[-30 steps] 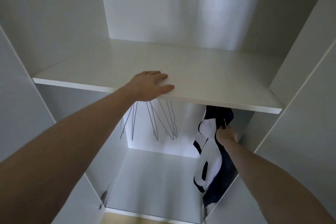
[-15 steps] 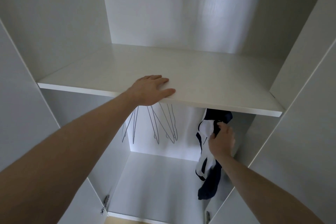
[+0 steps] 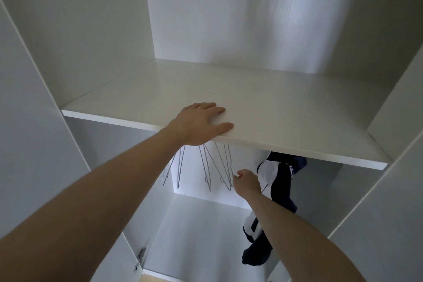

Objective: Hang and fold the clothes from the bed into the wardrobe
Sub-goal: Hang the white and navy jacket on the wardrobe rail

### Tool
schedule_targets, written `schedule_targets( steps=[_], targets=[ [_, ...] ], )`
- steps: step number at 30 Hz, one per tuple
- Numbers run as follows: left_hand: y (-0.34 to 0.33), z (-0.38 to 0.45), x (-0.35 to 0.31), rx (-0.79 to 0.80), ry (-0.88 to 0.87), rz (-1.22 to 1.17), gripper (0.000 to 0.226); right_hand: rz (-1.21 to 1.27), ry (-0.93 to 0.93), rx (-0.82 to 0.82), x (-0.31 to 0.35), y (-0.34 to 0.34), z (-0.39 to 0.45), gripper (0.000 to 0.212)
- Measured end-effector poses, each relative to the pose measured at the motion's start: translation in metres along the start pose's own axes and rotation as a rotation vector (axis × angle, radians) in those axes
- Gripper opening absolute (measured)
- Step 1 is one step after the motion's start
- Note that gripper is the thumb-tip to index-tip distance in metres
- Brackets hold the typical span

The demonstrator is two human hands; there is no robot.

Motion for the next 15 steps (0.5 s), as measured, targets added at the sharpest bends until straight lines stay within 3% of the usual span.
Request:
schedule_targets(
  steps=[8,10,12,15],
  targets=[
    [0.0003,0.0015,0.0013,-0.013,-0.001,0.005,0.074,0.065,-0.038,-0.001,0.0051,-0.0051,0.0084,0.019],
    [0.0003,0.0013,0.0010,-0.011,-0.002,0.007,0.074,0.054,-0.019,0.014,0.0082,-0.0056,0.0090,0.033],
    [0.0004,0.0010,0.0008,-0.009,-0.001,0.006,0.074,0.039,-0.026,0.014,0.0075,-0.0085,0.0092,0.020],
    [0.0007,0.0005,0.0007,-0.012,-0.004,0.002,0.074,0.047,-0.051,-0.053,0.0072,-0.0086,0.0075,0.033]
  ],
)
Point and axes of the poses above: each hand's wrist, its own z-axis towards the middle knuckle, its own y-axis out of the back of the hand, x = y × z, the point moved 2 cm from there along z, towards the middle knuckle, and after that the axes turned 12 degrees about -z, right-handed, at the moved point
